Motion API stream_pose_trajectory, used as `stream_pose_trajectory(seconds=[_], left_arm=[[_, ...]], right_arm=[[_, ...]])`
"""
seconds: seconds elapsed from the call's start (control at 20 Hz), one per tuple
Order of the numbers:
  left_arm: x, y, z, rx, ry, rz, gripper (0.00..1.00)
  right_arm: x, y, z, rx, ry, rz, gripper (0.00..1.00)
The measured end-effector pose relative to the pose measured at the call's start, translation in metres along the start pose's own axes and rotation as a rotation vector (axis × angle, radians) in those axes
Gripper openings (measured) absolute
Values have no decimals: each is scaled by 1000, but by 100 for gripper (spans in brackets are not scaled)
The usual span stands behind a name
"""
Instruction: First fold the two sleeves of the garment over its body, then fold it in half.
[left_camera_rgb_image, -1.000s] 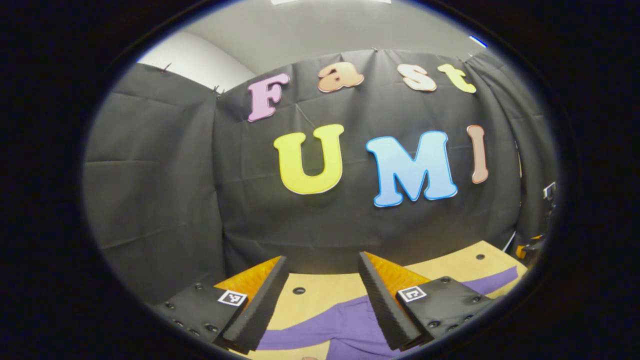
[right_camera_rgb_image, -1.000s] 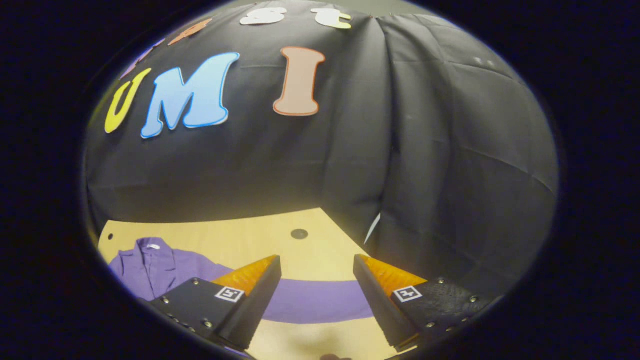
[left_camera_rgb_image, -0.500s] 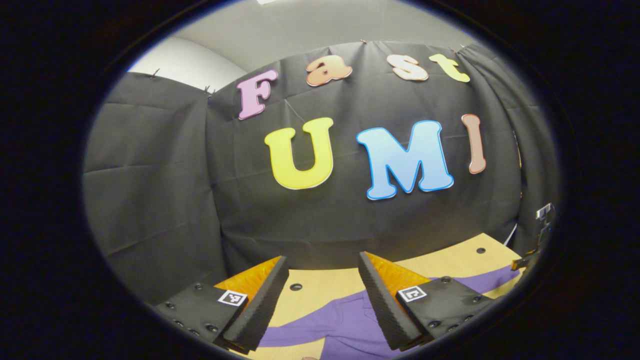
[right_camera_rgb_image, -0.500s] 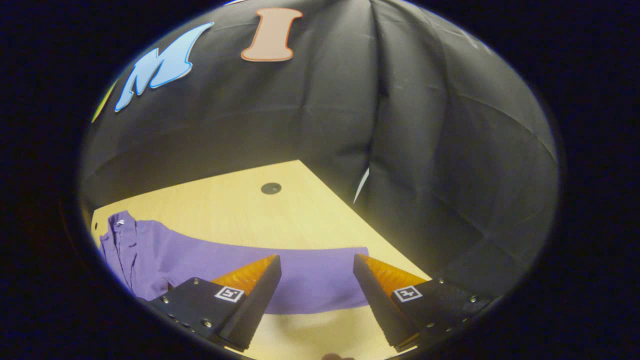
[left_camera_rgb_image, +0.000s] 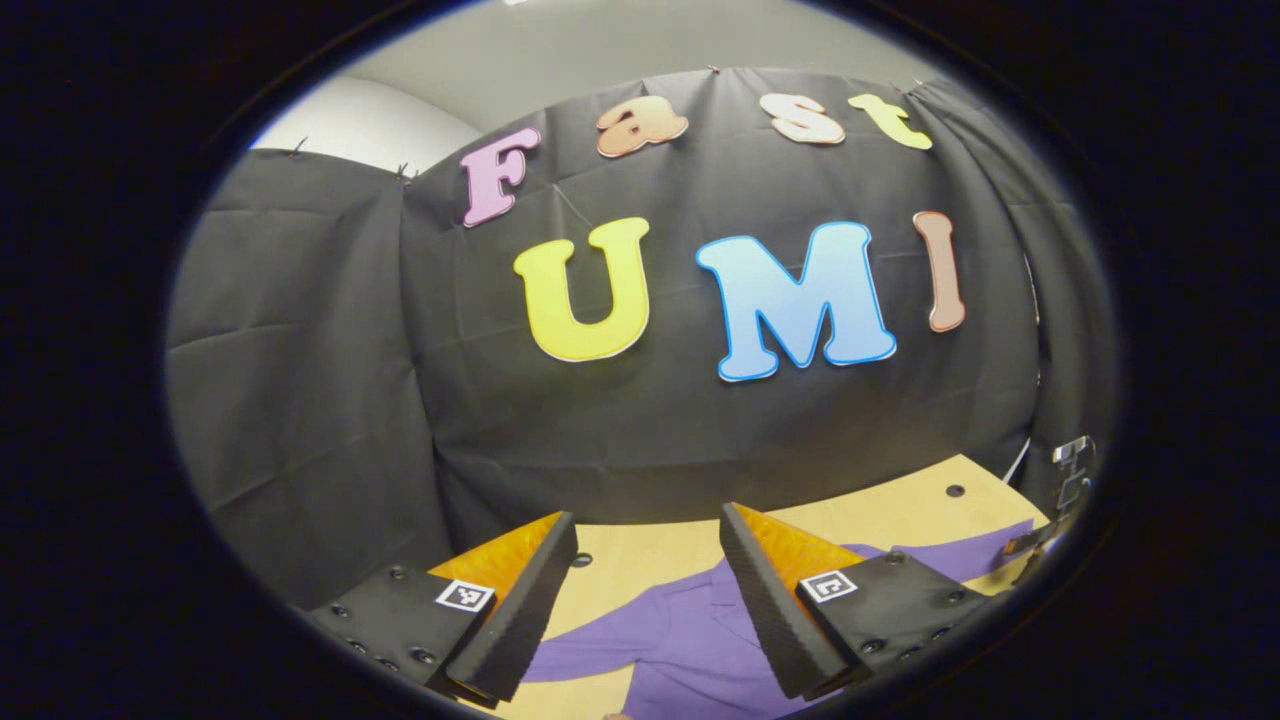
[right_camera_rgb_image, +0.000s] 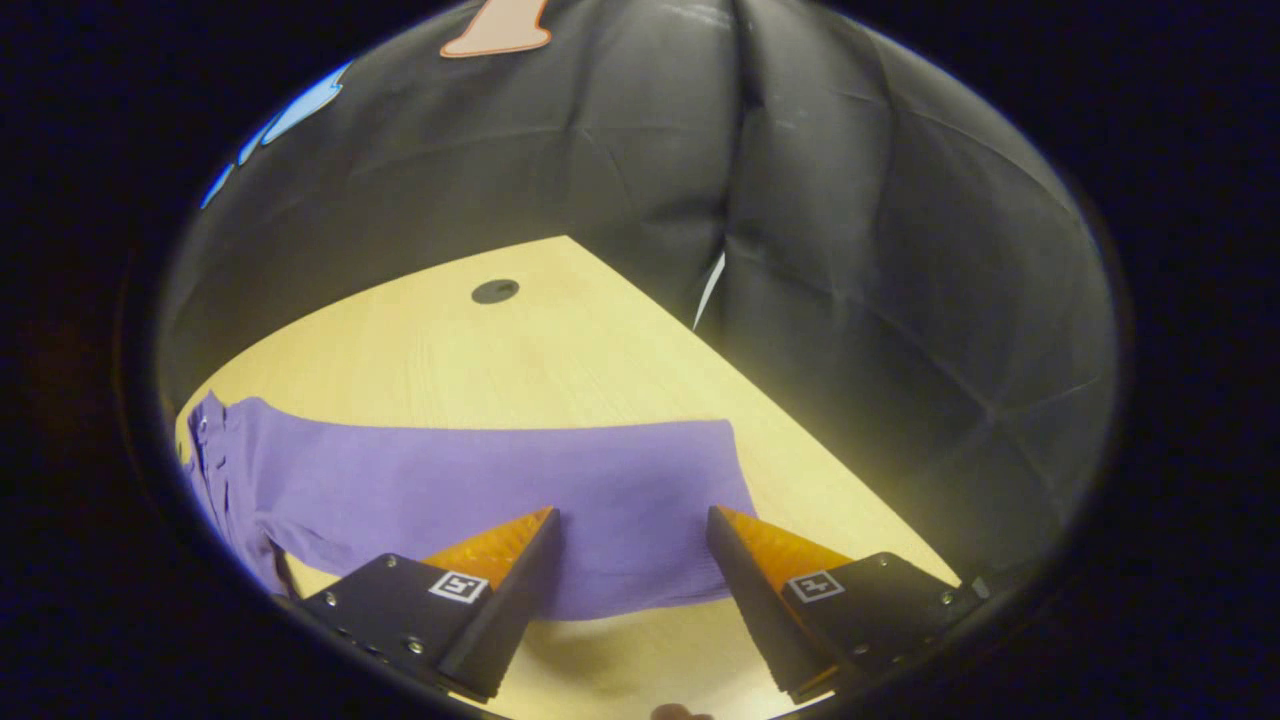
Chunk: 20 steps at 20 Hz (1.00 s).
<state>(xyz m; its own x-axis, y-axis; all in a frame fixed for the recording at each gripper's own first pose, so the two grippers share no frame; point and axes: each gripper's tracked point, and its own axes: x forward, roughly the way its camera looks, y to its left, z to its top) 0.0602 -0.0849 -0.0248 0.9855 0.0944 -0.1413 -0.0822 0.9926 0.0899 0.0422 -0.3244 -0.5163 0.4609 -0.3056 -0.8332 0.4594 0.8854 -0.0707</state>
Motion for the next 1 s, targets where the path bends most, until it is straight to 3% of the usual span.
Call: stream_pose_trajectory(seconds=[0.25,0.4,0.55,0.75,0.85,1.0], left_arm=[[2,-11,-2,5,4,-6,100],[1,-17,-3,-13,9,-19,100],[-2,-19,-4,-18,8,-24,100],[-9,-10,-4,-30,3,-8,100],[-13,-3,-8,-45,7,9,100],[-18,6,-13,-66,17,28,100]], right_arm=[[0,-3,-5,73,15,54,96],[-4,-3,0,37,3,82,93],[-6,3,9,78,24,114,54],[-2,1,0,127,58,143,53],[-12,-2,3,221,89,141,2],[-5,1,1,266,119,138,3]])
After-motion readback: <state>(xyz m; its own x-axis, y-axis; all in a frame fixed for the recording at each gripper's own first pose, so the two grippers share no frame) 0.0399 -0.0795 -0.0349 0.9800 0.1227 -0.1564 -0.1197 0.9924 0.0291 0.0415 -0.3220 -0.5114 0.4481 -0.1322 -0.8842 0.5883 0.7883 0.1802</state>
